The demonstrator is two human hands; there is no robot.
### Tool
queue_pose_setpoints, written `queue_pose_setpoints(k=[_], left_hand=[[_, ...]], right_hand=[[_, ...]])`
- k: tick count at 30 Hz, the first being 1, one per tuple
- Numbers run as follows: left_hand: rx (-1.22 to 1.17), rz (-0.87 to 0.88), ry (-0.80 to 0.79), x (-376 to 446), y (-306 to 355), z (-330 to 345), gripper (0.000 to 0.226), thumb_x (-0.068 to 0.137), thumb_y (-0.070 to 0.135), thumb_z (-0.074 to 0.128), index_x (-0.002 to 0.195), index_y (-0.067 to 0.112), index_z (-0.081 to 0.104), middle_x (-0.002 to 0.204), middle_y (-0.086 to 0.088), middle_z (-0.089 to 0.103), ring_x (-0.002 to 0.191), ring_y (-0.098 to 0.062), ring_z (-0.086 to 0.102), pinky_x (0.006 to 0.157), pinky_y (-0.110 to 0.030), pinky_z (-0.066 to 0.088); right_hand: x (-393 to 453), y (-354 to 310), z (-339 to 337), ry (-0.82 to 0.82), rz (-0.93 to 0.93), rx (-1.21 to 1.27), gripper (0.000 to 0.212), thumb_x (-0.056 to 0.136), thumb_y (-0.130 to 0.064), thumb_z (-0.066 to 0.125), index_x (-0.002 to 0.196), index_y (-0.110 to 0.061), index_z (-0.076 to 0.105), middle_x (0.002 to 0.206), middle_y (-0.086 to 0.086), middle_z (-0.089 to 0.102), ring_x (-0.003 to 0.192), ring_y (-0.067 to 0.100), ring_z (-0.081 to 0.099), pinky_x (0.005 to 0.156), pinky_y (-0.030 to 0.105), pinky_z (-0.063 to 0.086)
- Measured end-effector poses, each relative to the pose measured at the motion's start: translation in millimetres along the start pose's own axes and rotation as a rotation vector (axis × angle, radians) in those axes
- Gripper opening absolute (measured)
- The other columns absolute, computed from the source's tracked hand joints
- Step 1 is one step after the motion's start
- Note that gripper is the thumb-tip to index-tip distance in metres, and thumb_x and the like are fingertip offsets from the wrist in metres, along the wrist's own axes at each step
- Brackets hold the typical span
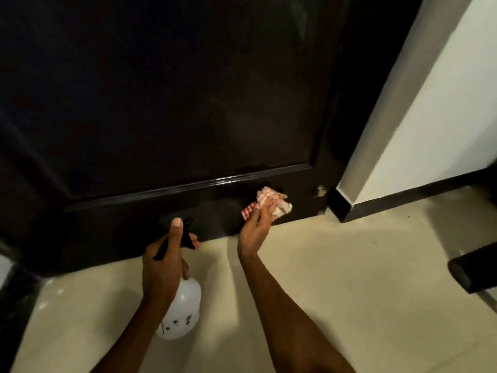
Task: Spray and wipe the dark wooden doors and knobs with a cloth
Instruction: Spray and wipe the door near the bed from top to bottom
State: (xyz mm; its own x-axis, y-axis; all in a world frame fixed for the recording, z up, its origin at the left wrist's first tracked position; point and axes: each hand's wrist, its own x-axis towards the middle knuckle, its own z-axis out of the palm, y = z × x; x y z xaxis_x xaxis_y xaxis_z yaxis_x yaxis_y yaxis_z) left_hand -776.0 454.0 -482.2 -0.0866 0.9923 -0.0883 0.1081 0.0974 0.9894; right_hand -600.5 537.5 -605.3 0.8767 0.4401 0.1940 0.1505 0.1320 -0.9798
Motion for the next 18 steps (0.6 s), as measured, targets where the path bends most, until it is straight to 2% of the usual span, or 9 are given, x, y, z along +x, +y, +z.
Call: queue_pose_setpoints(k=[3, 5, 8, 11, 13, 15, 16, 18], left_hand=[[-0.015, 0.004, 0.075, 2.3, -4.9, -30.8, 0.071, 0.092, 0.069, 0.045, 0.091, 0.003, 0.074, 0.076, -0.009, 0.075, 0.047, -0.025, 0.047, 0.048, -0.029, 0.042], [0.011, 0.024, 0.110, 0.4, -10.7, -48.2, 0.068, 0.095, 0.067, 0.044, 0.090, 0.005, 0.074, 0.082, -0.009, 0.076, 0.048, -0.028, 0.048, 0.047, -0.029, 0.042], [0.050, 0.034, 0.166, -5.2, -16.0, -70.6, 0.065, 0.095, 0.067, 0.044, 0.087, 0.011, 0.074, 0.083, -0.006, 0.077, 0.048, -0.030, 0.051, 0.052, -0.031, 0.045], [0.059, 0.035, 0.203, -7.1, -19.9, -83.3, 0.060, 0.099, 0.063, 0.044, 0.083, 0.014, 0.074, 0.081, -0.003, 0.077, 0.045, -0.027, 0.051, 0.054, -0.031, 0.045], [0.065, 0.028, 0.200, -6.1, -23.3, -88.8, 0.060, 0.101, 0.062, 0.044, 0.083, 0.013, 0.074, 0.082, -0.003, 0.077, 0.044, -0.028, 0.050, 0.053, -0.031, 0.045], [0.063, 0.019, 0.194, -5.4, -27.8, -90.7, 0.060, 0.102, 0.061, 0.043, 0.084, 0.012, 0.073, 0.084, -0.004, 0.078, 0.046, -0.028, 0.050, 0.052, -0.031, 0.045], [0.054, 0.013, 0.190, -5.8, -29.9, -88.7, 0.059, 0.102, 0.060, 0.043, 0.084, 0.012, 0.073, 0.085, -0.005, 0.077, 0.046, -0.029, 0.050, 0.052, -0.031, 0.045], [0.015, 0.006, 0.171, -5.8, -31.7, -82.0, 0.057, 0.103, 0.058, 0.045, 0.084, 0.012, 0.072, 0.085, -0.007, 0.077, 0.046, -0.028, 0.049, 0.050, -0.030, 0.044]], right_hand=[[-47.1, -7.7, 23.1, -0.173, -0.301, -0.182, 0.052, 0.104, -0.008, 0.046, 0.155, -0.015, 0.034, 0.167, 0.005, 0.020, 0.156, 0.012, 0.007, 0.126, 0.046, 0.014], [-86.5, -4.4, 27.5, -0.361, -0.503, -0.281, 0.054, 0.102, -0.003, 0.050, 0.154, -0.013, 0.039, 0.166, 0.012, 0.024, 0.157, 0.018, 0.002, 0.124, 0.056, 0.017], [-119.5, 11.1, 27.0, -0.657, -0.786, -0.576, 0.074, 0.092, -0.005, 0.059, 0.157, -0.027, 0.034, 0.168, 0.003, 0.021, 0.153, 0.043, 0.011, 0.115, 0.060, 0.031], [-93.3, 18.9, 20.6, -0.764, -0.942, -0.814, 0.079, 0.087, -0.013, 0.059, 0.159, -0.028, 0.029, 0.168, -0.002, 0.022, 0.151, 0.038, 0.020, 0.119, 0.055, 0.024], [-71.0, 21.0, 8.7, -0.735, -0.877, -0.854, 0.073, 0.095, -0.023, 0.052, 0.161, -0.027, 0.022, 0.167, 0.001, 0.023, 0.150, 0.036, 0.024, 0.120, 0.053, 0.026], [-49.8, 30.6, -7.6, -0.656, -0.675, -0.809, 0.066, 0.103, -0.031, 0.036, 0.162, -0.021, 0.008, 0.169, 0.008, 0.017, 0.152, 0.037, 0.023, 0.120, 0.052, 0.029], [-38.2, 36.0, -17.1, -0.603, -0.534, -0.710, 0.066, 0.105, -0.032, 0.032, 0.162, -0.017, 0.003, 0.169, 0.013, 0.012, 0.153, 0.036, 0.020, 0.120, 0.050, 0.029], [-11.7, 38.9, -30.3, -0.437, -0.241, -0.449, 0.067, 0.108, -0.025, 0.035, 0.161, -0.008, -0.003, 0.169, 0.018, 0.002, 0.155, 0.030, 0.010, 0.124, 0.046, 0.022]])
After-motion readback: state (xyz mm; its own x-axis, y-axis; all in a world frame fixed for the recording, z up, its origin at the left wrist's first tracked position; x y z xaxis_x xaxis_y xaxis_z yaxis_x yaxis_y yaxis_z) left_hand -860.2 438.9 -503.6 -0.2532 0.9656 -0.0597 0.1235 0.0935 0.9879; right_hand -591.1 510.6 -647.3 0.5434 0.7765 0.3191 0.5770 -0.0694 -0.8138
